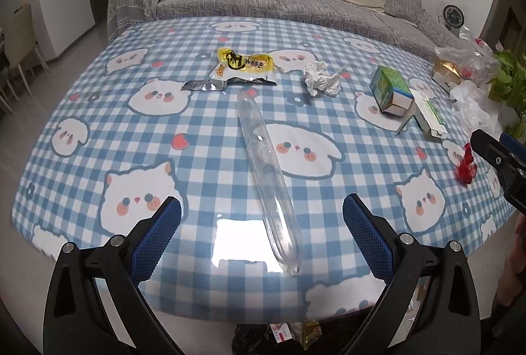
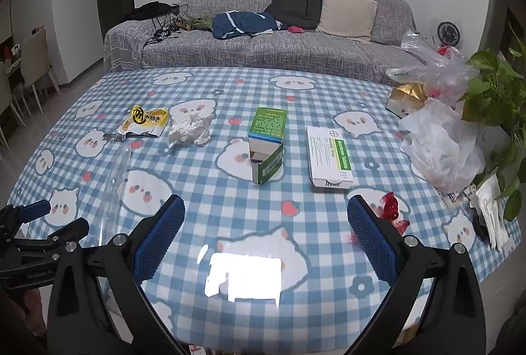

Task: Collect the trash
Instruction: 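Grasp the clear plastic tube with the left tool while the right tool grasps the green medicine box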

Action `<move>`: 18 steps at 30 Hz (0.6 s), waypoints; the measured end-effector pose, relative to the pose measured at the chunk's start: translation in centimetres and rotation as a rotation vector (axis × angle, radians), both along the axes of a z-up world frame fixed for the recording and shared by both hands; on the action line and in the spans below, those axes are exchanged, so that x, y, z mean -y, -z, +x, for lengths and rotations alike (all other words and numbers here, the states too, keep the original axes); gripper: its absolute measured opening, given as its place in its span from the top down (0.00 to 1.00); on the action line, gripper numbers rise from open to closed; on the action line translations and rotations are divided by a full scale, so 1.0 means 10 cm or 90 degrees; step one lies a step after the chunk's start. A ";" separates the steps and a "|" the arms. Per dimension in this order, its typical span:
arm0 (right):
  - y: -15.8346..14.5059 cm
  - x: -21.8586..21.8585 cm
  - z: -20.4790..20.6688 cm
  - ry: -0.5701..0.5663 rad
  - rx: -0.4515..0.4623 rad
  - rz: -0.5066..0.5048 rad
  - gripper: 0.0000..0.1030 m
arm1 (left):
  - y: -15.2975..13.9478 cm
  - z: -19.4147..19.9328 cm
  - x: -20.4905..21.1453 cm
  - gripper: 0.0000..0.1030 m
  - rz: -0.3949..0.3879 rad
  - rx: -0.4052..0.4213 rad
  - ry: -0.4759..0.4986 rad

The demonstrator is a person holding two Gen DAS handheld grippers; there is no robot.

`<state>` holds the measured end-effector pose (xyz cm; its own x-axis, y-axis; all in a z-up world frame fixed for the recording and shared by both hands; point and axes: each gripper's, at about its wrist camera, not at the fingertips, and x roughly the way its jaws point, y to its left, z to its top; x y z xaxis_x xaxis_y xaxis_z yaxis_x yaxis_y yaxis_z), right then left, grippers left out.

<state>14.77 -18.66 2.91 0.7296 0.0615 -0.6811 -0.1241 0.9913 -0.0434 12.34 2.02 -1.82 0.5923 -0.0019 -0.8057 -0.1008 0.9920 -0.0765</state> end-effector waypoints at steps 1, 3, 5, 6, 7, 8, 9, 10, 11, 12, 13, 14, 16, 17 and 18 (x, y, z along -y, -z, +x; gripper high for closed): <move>0.01 -0.02 0.07 0.000 -0.002 -0.002 0.08 | 0.01 0.05 -0.01 0.06 0.003 -0.002 -0.003; 0.03 -0.05 0.23 -0.003 -0.009 0.001 0.08 | 0.04 0.16 -0.04 0.07 0.007 -0.010 -0.010; 0.06 -0.07 0.40 -0.002 -0.014 -0.001 0.08 | 0.06 0.27 -0.04 0.07 0.013 -0.017 -0.014; 0.08 -0.08 0.48 -0.002 -0.017 -0.003 0.08 | 0.08 0.32 -0.05 0.07 0.018 -0.019 -0.015; 0.10 -0.09 0.56 -0.002 -0.022 -0.005 0.08 | 0.10 0.37 -0.05 0.07 0.024 -0.022 -0.017; 0.12 -0.10 0.64 -0.001 -0.027 -0.006 0.08 | 0.11 0.42 -0.06 0.07 0.026 -0.025 -0.018; 0.14 -0.11 0.72 -0.001 -0.029 -0.007 0.08 | 0.13 0.47 -0.06 0.08 0.026 -0.028 -0.019; 0.16 -0.12 0.78 0.001 -0.031 -0.009 0.08 | 0.16 0.51 -0.07 0.08 0.028 -0.032 -0.021; 0.19 -0.13 0.85 0.002 -0.035 -0.012 0.08 | 0.20 0.55 -0.08 0.09 0.029 -0.038 -0.023; 0.21 -0.13 0.92 0.003 -0.038 -0.012 0.08 | 0.23 0.58 -0.08 0.11 0.028 -0.043 -0.024; 0.24 -0.13 0.97 0.005 -0.041 -0.010 0.08 | 0.27 0.61 -0.09 0.11 0.028 -0.047 -0.024; 0.27 -0.14 1.04 0.009 -0.045 -0.010 0.08 | 0.30 0.63 -0.09 0.12 0.030 -0.051 -0.026; 0.34 -0.15 1.14 0.012 -0.053 -0.010 0.11 | 0.35 0.68 -0.10 0.14 0.027 -0.058 -0.029; 0.38 -0.16 1.20 0.013 -0.059 -0.011 0.12 | 0.37 0.70 -0.10 0.15 0.027 -0.061 -0.030; 0.41 -0.17 1.26 0.015 -0.066 -0.013 0.13 | 0.39 0.72 -0.10 0.15 0.028 -0.064 -0.031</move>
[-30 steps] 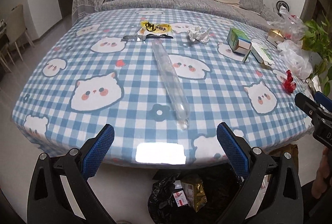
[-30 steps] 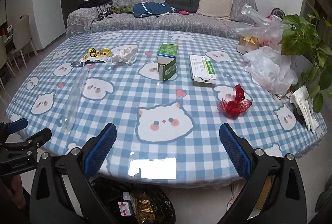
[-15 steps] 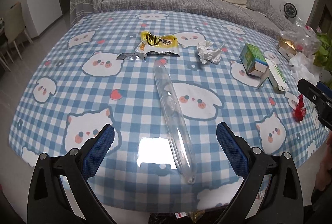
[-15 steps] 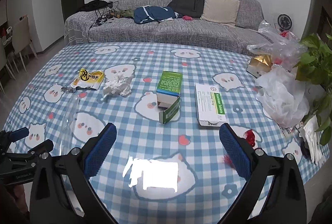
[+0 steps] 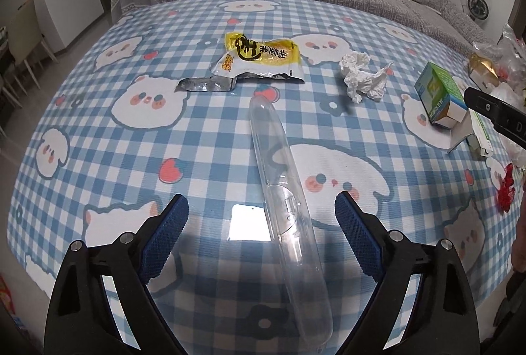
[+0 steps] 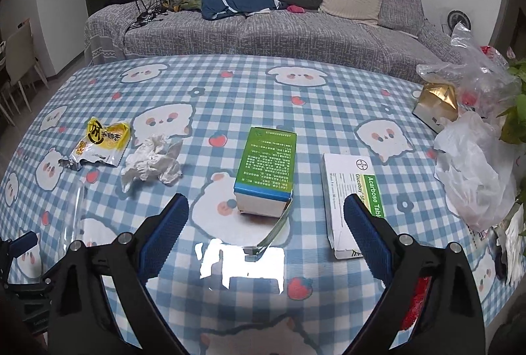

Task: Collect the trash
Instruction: 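Grasp the clear plastic tube with the left tool while the right tool grasps the green medicine box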

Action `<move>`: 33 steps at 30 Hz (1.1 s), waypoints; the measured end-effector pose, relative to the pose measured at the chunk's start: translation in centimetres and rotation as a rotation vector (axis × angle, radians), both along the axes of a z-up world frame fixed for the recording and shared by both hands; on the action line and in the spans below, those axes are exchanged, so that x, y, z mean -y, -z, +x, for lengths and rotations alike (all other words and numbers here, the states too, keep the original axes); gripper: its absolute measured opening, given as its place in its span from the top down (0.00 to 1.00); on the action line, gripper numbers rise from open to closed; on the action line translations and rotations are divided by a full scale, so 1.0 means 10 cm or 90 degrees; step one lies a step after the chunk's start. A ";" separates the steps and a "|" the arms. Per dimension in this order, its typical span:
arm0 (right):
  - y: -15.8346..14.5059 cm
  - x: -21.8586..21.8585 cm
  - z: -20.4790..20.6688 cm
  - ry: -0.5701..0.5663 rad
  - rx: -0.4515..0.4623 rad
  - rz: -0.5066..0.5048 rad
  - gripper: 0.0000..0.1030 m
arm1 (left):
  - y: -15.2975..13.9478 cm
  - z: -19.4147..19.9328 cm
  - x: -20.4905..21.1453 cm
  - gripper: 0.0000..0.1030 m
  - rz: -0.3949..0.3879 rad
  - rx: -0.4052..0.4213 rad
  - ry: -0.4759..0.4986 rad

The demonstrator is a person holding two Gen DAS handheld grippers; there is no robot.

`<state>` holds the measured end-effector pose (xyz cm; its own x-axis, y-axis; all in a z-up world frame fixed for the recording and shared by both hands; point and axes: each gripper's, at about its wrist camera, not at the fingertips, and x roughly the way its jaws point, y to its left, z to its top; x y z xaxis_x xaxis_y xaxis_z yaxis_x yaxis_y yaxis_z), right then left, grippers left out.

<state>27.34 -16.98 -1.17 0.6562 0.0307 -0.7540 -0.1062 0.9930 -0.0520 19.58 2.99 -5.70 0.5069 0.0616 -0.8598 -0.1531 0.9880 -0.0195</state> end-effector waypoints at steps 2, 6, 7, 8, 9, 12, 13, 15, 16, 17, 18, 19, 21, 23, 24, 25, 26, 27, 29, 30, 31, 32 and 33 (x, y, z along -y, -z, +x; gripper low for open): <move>0.04 -0.02 0.09 0.002 -0.010 0.000 0.15 | 0.03 0.03 0.02 0.19 0.002 -0.006 0.001; 0.14 -0.05 0.24 0.010 -0.023 -0.011 0.21 | 0.05 0.06 0.01 0.25 0.000 -0.013 -0.011; 0.17 -0.05 0.27 0.011 -0.028 -0.015 0.24 | 0.06 0.07 -0.01 0.26 -0.003 -0.016 -0.014; 0.21 -0.05 0.31 0.013 -0.037 -0.023 0.26 | 0.07 0.08 -0.02 0.30 -0.005 -0.023 -0.018; 0.24 -0.04 0.34 0.018 -0.046 -0.025 0.30 | 0.08 0.08 -0.03 0.35 -0.009 -0.028 -0.021; 0.33 0.00 0.41 0.026 -0.064 -0.017 0.37 | 0.10 0.09 -0.03 0.43 -0.013 -0.032 -0.023; 0.35 0.01 0.42 0.030 -0.068 -0.017 0.39 | 0.10 0.09 -0.02 0.45 -0.013 -0.032 -0.022; 0.39 0.02 0.43 0.033 -0.073 -0.015 0.43 | 0.11 0.09 0.02 0.53 -0.009 -0.037 -0.014; 0.40 0.02 0.44 0.032 -0.075 -0.015 0.45 | 0.12 0.09 0.04 0.54 -0.003 -0.038 -0.012; 0.41 0.02 0.44 0.031 -0.078 -0.014 0.47 | 0.12 0.09 0.07 0.58 0.002 -0.037 -0.008; 0.43 0.02 0.44 0.031 -0.079 -0.014 0.50 | 0.12 0.09 0.09 0.60 0.008 -0.038 -0.005; 0.43 0.02 0.45 0.031 -0.081 -0.013 0.53 | 0.12 0.09 0.10 0.62 0.013 -0.038 -0.004; 0.44 0.02 0.45 0.032 -0.084 -0.010 0.56 | 0.12 0.08 0.11 0.67 0.018 -0.038 -0.004; 0.44 0.01 0.46 0.033 -0.084 -0.013 0.57 | 0.12 0.09 0.11 0.73 0.022 -0.039 0.000; 0.44 0.00 0.46 0.032 -0.083 -0.015 0.57 | 0.12 0.08 0.11 0.75 0.024 -0.039 0.000; 0.43 0.00 0.45 0.033 -0.082 -0.016 0.58 | 0.11 0.08 0.10 0.75 0.022 -0.038 0.001; 0.43 0.00 0.45 0.035 -0.080 -0.015 0.58 | 0.11 0.08 0.09 0.76 0.020 -0.038 0.003; 0.42 0.01 0.45 0.038 -0.079 -0.011 0.58 | 0.11 0.08 0.10 0.76 0.022 -0.037 0.005; 0.42 0.02 0.46 0.038 -0.077 -0.008 0.58 | 0.12 0.07 0.09 0.76 0.023 -0.034 0.007; 0.42 0.01 0.45 0.038 -0.076 -0.009 0.58 | 0.11 0.07 0.09 0.76 0.021 -0.032 0.007; 0.42 0.02 0.45 0.038 -0.075 -0.010 0.58 | 0.11 0.07 0.08 0.76 0.020 -0.030 0.007; 0.41 0.02 0.44 0.038 -0.073 -0.010 0.58 | 0.11 0.07 0.08 0.76 0.018 -0.029 0.007; 0.41 0.01 0.43 0.037 -0.072 -0.011 0.58 | 0.11 0.07 0.07 0.76 0.017 -0.028 0.007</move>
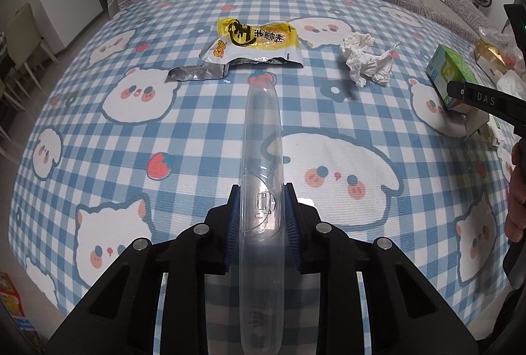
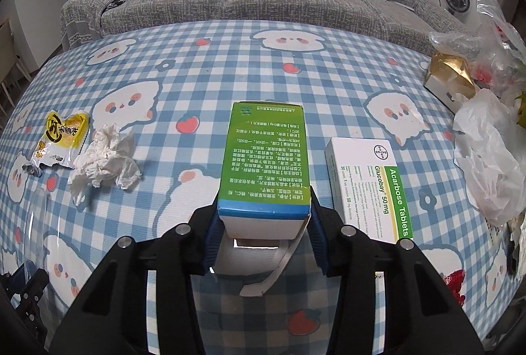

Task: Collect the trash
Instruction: 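Carry the clear tube and green box down over the trash bin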

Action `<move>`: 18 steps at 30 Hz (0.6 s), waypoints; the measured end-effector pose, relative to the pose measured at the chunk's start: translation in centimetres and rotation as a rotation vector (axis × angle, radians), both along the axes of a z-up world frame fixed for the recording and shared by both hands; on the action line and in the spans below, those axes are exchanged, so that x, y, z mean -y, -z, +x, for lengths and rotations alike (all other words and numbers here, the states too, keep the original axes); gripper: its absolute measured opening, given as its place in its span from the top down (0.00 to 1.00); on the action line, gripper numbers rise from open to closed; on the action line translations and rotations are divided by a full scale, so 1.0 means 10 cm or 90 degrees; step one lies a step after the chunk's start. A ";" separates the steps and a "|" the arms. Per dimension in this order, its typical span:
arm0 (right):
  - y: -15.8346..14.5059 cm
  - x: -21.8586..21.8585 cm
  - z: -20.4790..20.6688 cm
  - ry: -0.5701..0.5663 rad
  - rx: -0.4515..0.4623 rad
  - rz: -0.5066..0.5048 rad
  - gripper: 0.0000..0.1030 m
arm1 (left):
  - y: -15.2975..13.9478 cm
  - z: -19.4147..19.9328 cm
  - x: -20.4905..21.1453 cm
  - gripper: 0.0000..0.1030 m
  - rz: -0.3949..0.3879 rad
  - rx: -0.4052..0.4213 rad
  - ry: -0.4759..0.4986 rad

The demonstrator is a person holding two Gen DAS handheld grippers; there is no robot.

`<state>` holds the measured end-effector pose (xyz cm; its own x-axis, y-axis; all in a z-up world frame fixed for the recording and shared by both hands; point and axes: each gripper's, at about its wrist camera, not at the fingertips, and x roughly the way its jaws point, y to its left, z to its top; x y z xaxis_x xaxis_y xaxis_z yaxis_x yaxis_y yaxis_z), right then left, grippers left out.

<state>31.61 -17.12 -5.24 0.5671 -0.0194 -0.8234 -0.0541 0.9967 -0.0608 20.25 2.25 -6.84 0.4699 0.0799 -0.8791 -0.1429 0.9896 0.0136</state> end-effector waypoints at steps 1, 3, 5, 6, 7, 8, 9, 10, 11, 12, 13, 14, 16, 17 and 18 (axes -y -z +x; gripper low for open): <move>0.00 0.00 -0.01 -0.001 0.001 0.000 0.58 | 0.00 0.00 0.00 0.76 0.000 0.001 0.000; -0.01 -0.01 -0.04 0.000 -0.001 0.000 0.58 | 0.00 -0.01 0.01 0.76 0.000 0.006 0.002; -0.02 -0.01 -0.09 -0.002 0.002 -0.005 0.58 | 0.01 -0.01 0.01 0.76 0.005 0.013 0.011; -0.04 -0.01 -0.12 -0.003 0.003 -0.008 0.58 | 0.01 -0.01 0.02 0.76 0.009 0.015 0.014; -0.05 0.00 -0.15 -0.003 0.005 -0.008 0.58 | 0.01 -0.02 0.01 0.76 0.005 0.017 0.014; -0.07 0.00 -0.18 -0.003 0.007 -0.008 0.58 | 0.01 -0.02 0.01 0.76 0.002 0.018 0.016; -0.08 0.01 -0.21 -0.002 0.009 -0.009 0.58 | 0.01 -0.03 0.01 0.76 0.000 0.019 0.019; -0.10 0.02 -0.24 -0.002 0.010 -0.010 0.58 | 0.01 -0.03 0.01 0.76 -0.001 0.019 0.020; -0.12 0.02 -0.28 -0.001 0.014 -0.009 0.58 | 0.00 -0.03 0.02 0.76 -0.004 0.019 0.022; -0.13 0.02 -0.31 0.000 0.016 -0.009 0.58 | -0.01 -0.04 0.03 0.76 -0.007 0.020 0.025; -0.14 0.03 -0.35 0.000 0.018 -0.009 0.58 | -0.02 -0.05 0.04 0.76 -0.008 0.023 0.029; -0.15 0.03 -0.38 -0.001 0.021 -0.007 0.58 | -0.04 -0.06 0.05 0.76 -0.010 0.026 0.033; -0.16 0.02 -0.46 -0.002 0.025 -0.007 0.58 | -0.06 -0.08 0.08 0.76 -0.013 0.030 0.037; -0.17 0.02 -0.50 -0.002 0.025 -0.010 0.58 | -0.06 -0.09 0.09 0.76 -0.015 0.030 0.039; -0.17 0.02 -0.54 -0.002 0.027 -0.010 0.58 | -0.07 -0.10 0.10 0.76 -0.016 0.031 0.042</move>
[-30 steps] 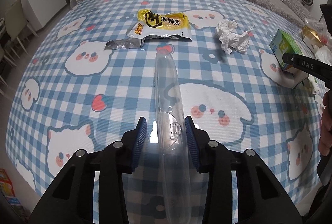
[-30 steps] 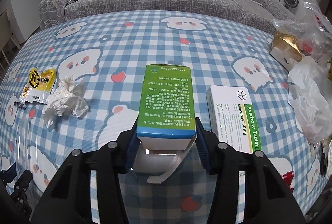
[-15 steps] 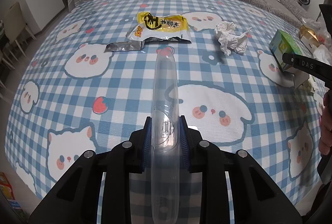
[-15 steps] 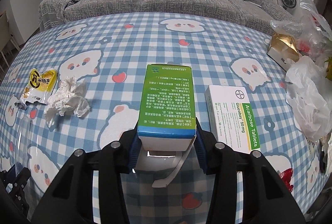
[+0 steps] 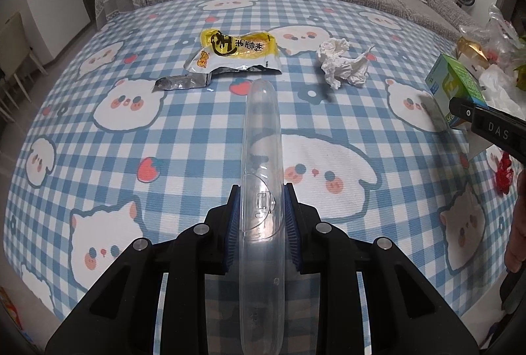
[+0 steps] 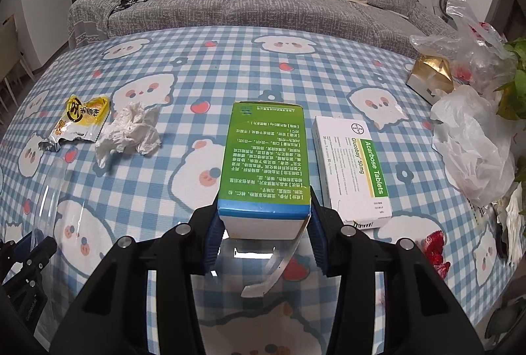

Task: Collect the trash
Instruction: 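Carry the clear tube and green box down over the trash bin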

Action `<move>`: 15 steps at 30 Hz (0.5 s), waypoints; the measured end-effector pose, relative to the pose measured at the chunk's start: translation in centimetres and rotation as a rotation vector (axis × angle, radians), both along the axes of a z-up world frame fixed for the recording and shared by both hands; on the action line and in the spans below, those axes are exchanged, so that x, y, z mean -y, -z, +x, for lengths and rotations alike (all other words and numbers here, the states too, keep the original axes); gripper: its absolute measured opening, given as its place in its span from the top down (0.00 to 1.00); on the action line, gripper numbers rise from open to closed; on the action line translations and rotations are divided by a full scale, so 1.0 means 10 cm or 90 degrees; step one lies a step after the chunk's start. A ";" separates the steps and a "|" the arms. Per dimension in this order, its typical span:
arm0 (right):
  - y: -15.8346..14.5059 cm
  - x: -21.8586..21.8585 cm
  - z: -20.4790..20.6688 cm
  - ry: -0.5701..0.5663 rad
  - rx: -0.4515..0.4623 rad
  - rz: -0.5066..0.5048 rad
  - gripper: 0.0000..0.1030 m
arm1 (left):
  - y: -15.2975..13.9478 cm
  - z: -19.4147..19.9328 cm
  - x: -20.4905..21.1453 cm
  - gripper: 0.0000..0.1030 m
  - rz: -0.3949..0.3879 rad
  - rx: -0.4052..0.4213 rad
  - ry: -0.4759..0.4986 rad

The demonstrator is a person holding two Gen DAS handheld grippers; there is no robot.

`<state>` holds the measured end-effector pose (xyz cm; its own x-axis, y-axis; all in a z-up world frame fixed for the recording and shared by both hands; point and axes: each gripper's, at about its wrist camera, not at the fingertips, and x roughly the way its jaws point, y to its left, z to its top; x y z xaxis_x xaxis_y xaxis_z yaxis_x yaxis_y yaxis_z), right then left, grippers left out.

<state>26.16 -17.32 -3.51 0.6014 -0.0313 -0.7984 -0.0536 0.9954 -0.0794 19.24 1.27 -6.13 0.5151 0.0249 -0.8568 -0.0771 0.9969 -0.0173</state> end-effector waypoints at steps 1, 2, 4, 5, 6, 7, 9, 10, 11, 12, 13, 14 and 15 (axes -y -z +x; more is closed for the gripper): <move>-0.01 0.01 -0.05 0.000 0.003 0.000 0.58 | -0.01 -0.02 0.01 0.76 0.000 0.000 0.003; -0.02 0.01 -0.09 0.001 0.005 -0.003 0.58 | -0.02 -0.03 0.03 0.76 0.000 0.001 0.006; -0.04 0.02 -0.18 0.002 0.008 -0.003 0.58 | -0.05 -0.08 0.05 0.76 -0.001 0.004 0.011; -0.05 0.03 -0.22 0.002 0.009 -0.002 0.58 | -0.07 -0.12 0.07 0.76 0.000 0.006 0.013; -0.07 0.03 -0.27 0.001 0.012 -0.002 0.58 | -0.09 -0.15 0.08 0.76 0.001 0.009 0.015; -0.09 0.03 -0.31 0.001 0.014 -0.002 0.58 | -0.12 -0.18 0.10 0.76 0.002 0.012 0.018; -0.14 0.05 -0.42 0.000 0.020 0.005 0.58 | -0.16 -0.26 0.12 0.76 0.005 0.017 0.021; -0.16 0.04 -0.47 -0.001 0.022 0.009 0.58 | -0.18 -0.30 0.12 0.76 0.006 0.019 0.021; -0.18 0.04 -0.53 -0.003 0.026 0.013 0.58 | -0.19 -0.35 0.12 0.76 0.007 0.020 0.021; -0.21 0.03 -0.59 -0.004 0.031 0.015 0.58 | -0.20 -0.39 0.12 0.76 0.007 0.020 0.020; -0.23 0.02 -0.64 -0.006 0.033 0.016 0.58 | -0.22 -0.44 0.12 0.76 0.006 0.022 0.019; -0.25 0.01 -0.70 -0.010 0.037 0.020 0.58 | -0.24 -0.50 0.11 0.76 0.006 0.025 0.018; -0.26 -0.01 -0.76 -0.014 0.039 0.020 0.58 | -0.27 -0.55 0.12 0.76 0.005 0.029 0.017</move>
